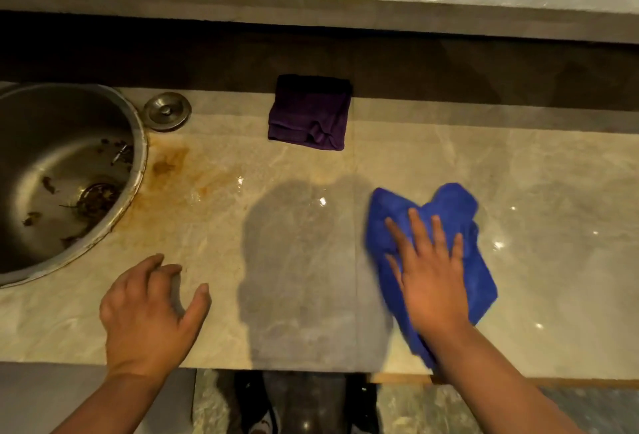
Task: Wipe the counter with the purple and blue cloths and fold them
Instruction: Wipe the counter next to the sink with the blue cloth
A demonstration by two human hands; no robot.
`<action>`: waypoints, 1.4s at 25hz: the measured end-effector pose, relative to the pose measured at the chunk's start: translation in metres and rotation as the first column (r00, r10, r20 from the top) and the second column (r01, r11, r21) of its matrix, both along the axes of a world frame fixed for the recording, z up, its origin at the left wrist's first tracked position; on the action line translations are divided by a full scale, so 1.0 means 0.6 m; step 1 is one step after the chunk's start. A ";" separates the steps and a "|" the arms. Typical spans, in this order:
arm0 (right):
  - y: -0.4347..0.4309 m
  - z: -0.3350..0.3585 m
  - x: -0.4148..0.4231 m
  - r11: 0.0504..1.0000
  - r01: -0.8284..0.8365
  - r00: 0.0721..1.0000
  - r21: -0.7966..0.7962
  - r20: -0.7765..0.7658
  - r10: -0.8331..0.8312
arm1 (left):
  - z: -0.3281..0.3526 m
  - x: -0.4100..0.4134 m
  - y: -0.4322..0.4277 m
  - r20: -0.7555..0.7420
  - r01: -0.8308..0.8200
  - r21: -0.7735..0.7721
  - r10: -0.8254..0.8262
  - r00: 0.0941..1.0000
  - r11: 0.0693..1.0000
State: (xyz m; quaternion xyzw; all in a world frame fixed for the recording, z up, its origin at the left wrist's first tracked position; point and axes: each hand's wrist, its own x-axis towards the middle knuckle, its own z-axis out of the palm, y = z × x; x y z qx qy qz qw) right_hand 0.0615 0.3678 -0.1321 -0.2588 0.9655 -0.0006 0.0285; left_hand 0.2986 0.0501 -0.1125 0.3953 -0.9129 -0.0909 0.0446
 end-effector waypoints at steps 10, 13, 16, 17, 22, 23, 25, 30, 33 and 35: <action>-0.247 -0.005 0.084 0.874 -0.445 0.885 -0.197 0.050 0.462 | -0.004 0.005 -0.010 0.049 0.026 0.005 -0.026 0.998 1.000; -0.378 0.001 0.018 0.968 -0.175 0.978 -0.179 0.085 0.192 | -0.004 0.005 -0.011 0.052 0.033 0.005 -0.033 0.998 0.999; -0.436 0.007 0.113 0.877 -0.423 0.874 -0.229 0.153 0.462 | -0.005 0.005 -0.009 0.058 0.043 0.024 -0.045 0.997 0.999; -0.409 0.005 0.140 0.817 -0.519 0.813 -0.252 0.150 0.563 | -0.005 0.006 -0.012 0.070 0.054 0.034 -0.057 0.996 0.998; -0.441 0.002 0.082 0.891 -0.406 0.893 -0.206 0.118 0.434 | -0.004 0.008 -0.013 0.086 0.089 0.042 -0.093 0.992 0.995; -0.492 0.007 0.074 0.909 -0.376 0.904 -0.181 0.141 0.403 | -0.003 0.007 -0.014 0.073 0.080 0.041 -0.083 0.994 0.996; -0.555 0.013 0.079 0.870 -0.455 0.860 -0.189 0.160 0.484 | -0.007 0.006 -0.017 0.063 0.060 0.032 -0.062 0.996 0.998; -0.366 0.006 0.101 0.856 -0.452 0.862 -0.250 0.124 0.491 | -0.009 0.009 -0.017 0.118 0.033 0.041 -0.038 0.992 0.999; -0.156 0.009 0.006 0.963 -0.229 0.967 -0.140 0.078 0.241 | -0.004 0.006 -0.013 0.129 0.033 0.049 -0.039 0.991 0.998; -0.041 0.018 -0.076 0.998 -0.002 0.997 -0.069 0.072 0.007 | -0.003 0.004 -0.013 0.126 0.036 0.043 -0.041 0.991 0.998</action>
